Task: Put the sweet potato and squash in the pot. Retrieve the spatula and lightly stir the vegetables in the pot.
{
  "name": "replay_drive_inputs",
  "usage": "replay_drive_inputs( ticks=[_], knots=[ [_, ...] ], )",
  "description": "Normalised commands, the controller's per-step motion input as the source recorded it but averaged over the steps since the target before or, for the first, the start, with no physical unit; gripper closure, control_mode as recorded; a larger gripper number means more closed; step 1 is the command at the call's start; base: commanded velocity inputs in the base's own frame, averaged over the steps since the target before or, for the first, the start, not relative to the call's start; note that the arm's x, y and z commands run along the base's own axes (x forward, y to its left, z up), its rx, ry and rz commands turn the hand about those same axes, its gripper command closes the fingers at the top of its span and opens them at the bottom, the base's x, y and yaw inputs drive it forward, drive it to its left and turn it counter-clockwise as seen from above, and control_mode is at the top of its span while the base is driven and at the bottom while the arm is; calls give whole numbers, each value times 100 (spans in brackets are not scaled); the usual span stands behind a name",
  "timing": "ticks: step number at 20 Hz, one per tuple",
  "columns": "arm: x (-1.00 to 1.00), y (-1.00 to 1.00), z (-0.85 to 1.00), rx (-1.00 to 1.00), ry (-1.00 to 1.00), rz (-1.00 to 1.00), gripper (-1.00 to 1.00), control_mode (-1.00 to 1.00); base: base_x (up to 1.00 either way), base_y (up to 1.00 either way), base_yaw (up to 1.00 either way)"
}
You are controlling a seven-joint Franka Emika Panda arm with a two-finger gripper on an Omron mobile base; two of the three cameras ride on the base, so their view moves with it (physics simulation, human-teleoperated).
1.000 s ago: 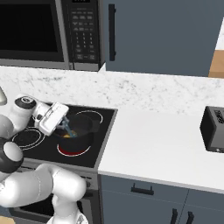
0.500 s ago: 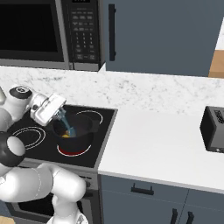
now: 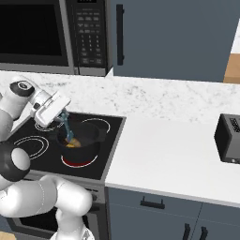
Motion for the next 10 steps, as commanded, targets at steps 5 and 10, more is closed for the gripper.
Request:
replay_drive_inputs(
  ticks=[5,10],
  knots=[
    [0,0,7,21,0,0,100,-100,0,0,0],
    [0,0,-22,8,1,0,100,-100,0,0,0]
  ],
)
